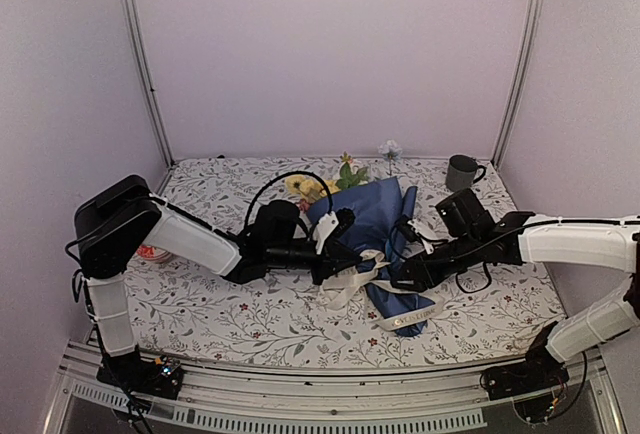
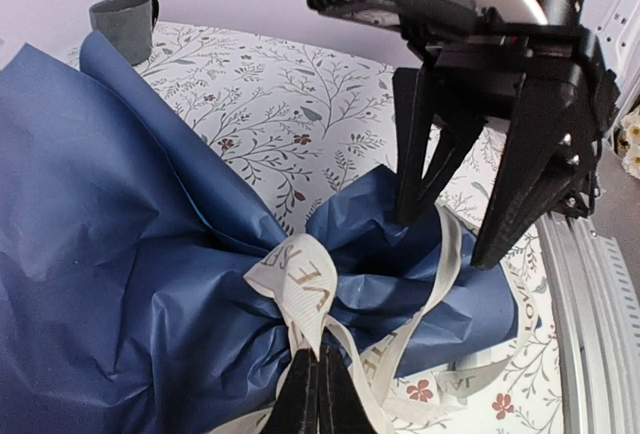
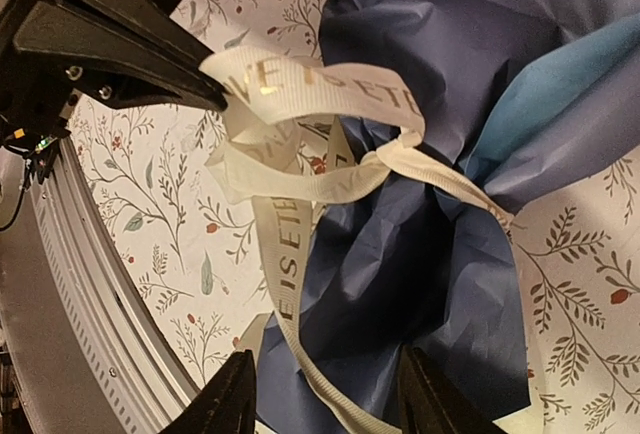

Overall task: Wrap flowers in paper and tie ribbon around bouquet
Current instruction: Cross the half-tied ribbon over the folded bouquet.

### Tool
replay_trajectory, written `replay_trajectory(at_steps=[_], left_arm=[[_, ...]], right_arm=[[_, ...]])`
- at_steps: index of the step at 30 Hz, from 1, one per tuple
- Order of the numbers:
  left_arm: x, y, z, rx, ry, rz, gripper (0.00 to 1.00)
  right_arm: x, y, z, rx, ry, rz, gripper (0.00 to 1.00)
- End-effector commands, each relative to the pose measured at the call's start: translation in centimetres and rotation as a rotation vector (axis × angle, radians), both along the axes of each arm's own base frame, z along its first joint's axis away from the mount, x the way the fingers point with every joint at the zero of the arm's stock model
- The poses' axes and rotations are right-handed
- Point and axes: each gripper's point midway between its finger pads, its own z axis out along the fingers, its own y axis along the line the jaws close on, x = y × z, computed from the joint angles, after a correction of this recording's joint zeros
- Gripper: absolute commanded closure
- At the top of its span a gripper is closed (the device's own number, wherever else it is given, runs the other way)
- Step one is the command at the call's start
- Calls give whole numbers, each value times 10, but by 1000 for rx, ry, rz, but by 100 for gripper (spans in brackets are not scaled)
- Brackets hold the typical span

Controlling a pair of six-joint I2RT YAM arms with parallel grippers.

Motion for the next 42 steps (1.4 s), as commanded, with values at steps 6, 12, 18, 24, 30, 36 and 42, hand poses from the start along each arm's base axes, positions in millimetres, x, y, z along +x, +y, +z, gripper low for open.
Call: replay_trajectory(at_steps=[6,12,18,24,30,36,42], left_arm=[[2,2,0,-3,5,0,100],[2,2,1,-4,6,-4,100],[0,2,1,-5,7,-8,100],[1,2,2,-16,9,-8,100],[-1,2,4,-28,17,-10,100],[0,2,2,-34,29,-4,100],[-2,0,2,-43,36,-15,100]], right_arm=[[-12,3,-11,-87,17,61,63],[-17,7,-20,-82,52,83,93],[-24,27,20,73,46,140,100],[-20,55,72,335,20,125,100],[19,58,45,275,38,-67,100],[40,58,22,251,64,-191,100],[51,55,11,272,74,-288,100]])
